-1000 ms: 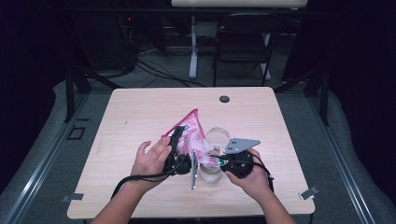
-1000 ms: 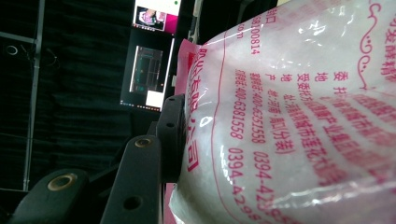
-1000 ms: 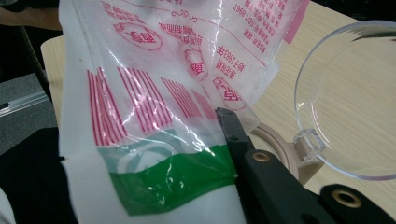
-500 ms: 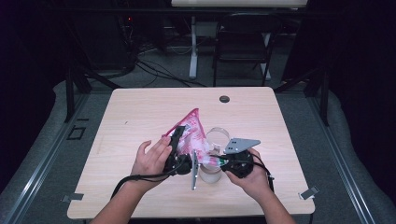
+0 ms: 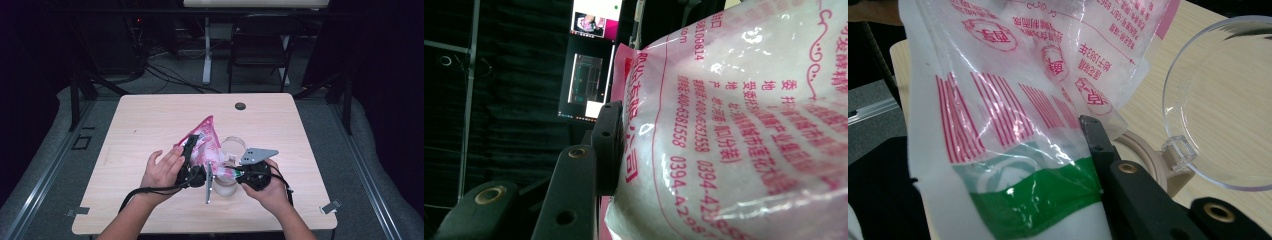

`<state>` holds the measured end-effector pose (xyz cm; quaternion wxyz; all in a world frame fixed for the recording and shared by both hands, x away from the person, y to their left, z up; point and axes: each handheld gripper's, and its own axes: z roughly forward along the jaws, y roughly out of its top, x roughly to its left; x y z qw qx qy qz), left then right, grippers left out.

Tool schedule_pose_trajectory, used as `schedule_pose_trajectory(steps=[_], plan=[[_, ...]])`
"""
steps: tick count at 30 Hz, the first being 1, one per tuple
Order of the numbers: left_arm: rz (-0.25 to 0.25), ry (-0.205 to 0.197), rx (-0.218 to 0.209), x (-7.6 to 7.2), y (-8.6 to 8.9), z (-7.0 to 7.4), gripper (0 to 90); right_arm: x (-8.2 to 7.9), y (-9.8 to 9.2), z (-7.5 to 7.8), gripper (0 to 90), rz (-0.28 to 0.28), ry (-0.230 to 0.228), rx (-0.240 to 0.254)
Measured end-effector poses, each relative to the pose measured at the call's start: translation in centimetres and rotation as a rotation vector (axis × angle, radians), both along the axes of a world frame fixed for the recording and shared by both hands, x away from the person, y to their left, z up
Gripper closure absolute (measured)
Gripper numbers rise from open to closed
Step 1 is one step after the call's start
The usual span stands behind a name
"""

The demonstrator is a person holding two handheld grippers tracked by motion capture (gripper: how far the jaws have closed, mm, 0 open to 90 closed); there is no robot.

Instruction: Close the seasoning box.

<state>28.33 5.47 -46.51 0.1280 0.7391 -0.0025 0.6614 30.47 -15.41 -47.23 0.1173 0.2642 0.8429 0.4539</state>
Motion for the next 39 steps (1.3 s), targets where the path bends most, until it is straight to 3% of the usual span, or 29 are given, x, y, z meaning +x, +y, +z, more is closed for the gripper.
schedule_pose_trajectory(steps=[39], plan=[[-0.020,-0.024,0.002,-0.23,-0.28,0.36,63.6,0.09,-0.10,-0.08,90.0,-0.008,0.001,0.006]])
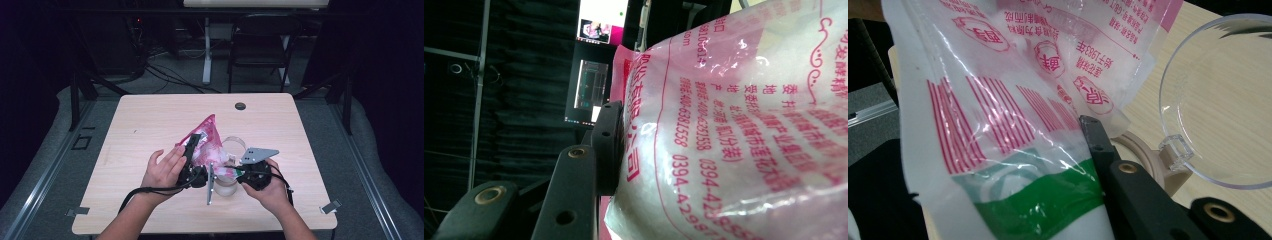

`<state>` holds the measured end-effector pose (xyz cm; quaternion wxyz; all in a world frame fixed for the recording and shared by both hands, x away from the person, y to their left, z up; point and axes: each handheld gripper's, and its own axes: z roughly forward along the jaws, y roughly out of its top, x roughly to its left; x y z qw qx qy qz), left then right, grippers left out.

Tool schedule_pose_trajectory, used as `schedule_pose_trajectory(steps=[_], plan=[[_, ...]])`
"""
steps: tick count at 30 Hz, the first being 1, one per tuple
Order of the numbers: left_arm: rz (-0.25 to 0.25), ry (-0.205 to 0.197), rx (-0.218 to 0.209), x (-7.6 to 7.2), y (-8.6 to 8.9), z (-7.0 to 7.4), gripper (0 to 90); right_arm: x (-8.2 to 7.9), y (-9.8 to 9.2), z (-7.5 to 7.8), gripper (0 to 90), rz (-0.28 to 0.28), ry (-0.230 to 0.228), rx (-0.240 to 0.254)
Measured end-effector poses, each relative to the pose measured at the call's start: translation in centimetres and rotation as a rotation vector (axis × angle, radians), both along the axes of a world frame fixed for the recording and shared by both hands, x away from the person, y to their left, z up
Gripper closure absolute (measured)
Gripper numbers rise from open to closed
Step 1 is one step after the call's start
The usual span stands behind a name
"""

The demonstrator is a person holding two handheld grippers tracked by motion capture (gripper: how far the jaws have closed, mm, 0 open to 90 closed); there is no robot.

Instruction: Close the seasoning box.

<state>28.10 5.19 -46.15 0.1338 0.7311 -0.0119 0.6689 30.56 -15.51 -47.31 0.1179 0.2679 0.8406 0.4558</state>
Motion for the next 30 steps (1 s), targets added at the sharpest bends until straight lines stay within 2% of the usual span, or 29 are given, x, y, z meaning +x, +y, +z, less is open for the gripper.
schedule_pose_trajectory(steps=[30], plan=[[-0.015,-0.010,0.006,-0.19,-0.18,0.10,63.7,0.09,-0.02,-0.13,90.0,-0.005,0.004,-0.003]])
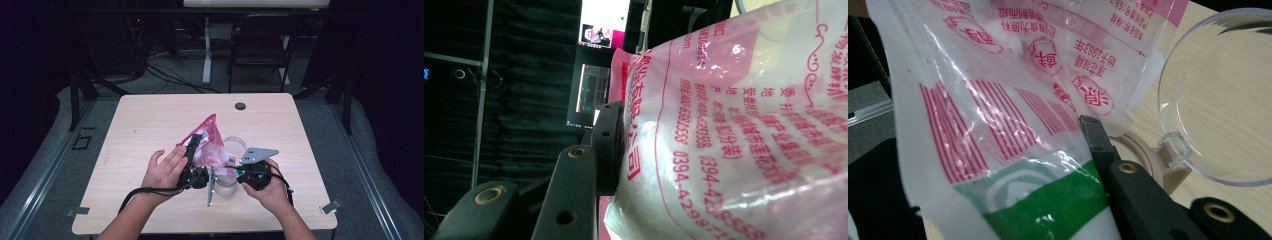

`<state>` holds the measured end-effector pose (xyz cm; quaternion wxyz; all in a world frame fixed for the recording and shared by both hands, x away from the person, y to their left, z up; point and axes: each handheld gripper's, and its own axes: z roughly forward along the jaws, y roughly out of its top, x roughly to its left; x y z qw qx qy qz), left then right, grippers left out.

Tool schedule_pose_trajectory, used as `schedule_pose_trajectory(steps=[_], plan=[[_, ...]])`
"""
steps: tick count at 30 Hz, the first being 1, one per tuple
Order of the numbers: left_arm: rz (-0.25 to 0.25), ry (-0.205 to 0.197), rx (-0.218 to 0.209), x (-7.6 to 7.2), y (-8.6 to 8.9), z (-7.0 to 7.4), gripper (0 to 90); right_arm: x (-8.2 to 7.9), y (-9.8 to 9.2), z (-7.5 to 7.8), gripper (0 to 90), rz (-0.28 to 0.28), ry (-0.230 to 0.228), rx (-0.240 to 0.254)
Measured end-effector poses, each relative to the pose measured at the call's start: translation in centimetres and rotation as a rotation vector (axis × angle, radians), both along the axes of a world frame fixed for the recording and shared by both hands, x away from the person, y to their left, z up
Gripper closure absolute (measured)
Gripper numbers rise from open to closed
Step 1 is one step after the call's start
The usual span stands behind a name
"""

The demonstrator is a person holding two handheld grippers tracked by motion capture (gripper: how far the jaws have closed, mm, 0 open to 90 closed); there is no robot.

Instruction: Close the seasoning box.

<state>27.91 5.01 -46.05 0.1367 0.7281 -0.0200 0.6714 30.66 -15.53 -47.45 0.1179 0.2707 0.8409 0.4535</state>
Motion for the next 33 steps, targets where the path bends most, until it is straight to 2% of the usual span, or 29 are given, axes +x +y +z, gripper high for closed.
schedule_pose_trajectory(steps=[16,33], plan=[[0.000,0.006,0.002,0.03,0.02,-0.08,63.6,0.06,0.00,-0.13,90.0,-0.002,0.006,-0.001],[0.004,0.011,0.040,0.02,-0.05,0.10,63.7,0.10,0.01,-0.21,90.0,-0.003,0.007,-0.005]])
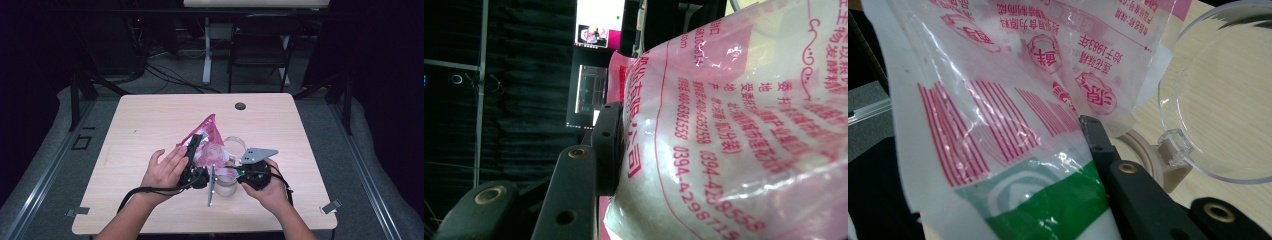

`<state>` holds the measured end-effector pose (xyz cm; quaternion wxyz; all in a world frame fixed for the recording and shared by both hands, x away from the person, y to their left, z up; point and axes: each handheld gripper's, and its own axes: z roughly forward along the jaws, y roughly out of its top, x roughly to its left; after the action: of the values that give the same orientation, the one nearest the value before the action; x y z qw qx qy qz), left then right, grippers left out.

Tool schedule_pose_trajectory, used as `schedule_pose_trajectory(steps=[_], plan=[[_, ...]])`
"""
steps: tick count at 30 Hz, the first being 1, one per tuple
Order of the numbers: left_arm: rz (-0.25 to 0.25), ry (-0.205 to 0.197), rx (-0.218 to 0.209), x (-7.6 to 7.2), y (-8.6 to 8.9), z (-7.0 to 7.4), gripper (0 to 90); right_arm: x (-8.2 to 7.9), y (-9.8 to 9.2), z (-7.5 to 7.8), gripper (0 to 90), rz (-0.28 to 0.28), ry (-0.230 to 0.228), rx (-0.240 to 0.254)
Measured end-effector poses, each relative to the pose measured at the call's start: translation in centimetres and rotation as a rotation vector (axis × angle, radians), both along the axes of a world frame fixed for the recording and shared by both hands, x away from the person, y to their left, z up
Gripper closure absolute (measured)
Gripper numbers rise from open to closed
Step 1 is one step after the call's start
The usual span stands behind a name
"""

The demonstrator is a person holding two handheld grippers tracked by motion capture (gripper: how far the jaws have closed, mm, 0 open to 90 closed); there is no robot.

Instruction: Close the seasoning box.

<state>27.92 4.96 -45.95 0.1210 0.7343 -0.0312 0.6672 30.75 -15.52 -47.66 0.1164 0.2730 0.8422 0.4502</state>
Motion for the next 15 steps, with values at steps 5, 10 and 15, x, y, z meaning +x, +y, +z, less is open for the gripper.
schedule_pose_trajectory(steps=[5,10,15], plan=[[0.002,0.003,0.003,-0.02,-0.03,-0.05,63.7,0.00,0.00,0.00,90.0,0.000,0.000,-0.005],[-0.001,-0.004,0.012,-0.06,-0.08,0.09,63.7,0.00,0.00,-0.01,90.0,0.000,0.000,0.000],[0.003,0.007,0.009,-0.04,-0.13,0.06,63.7,0.02,-0.03,-0.02,90.0,-0.001,0.002,0.000]])
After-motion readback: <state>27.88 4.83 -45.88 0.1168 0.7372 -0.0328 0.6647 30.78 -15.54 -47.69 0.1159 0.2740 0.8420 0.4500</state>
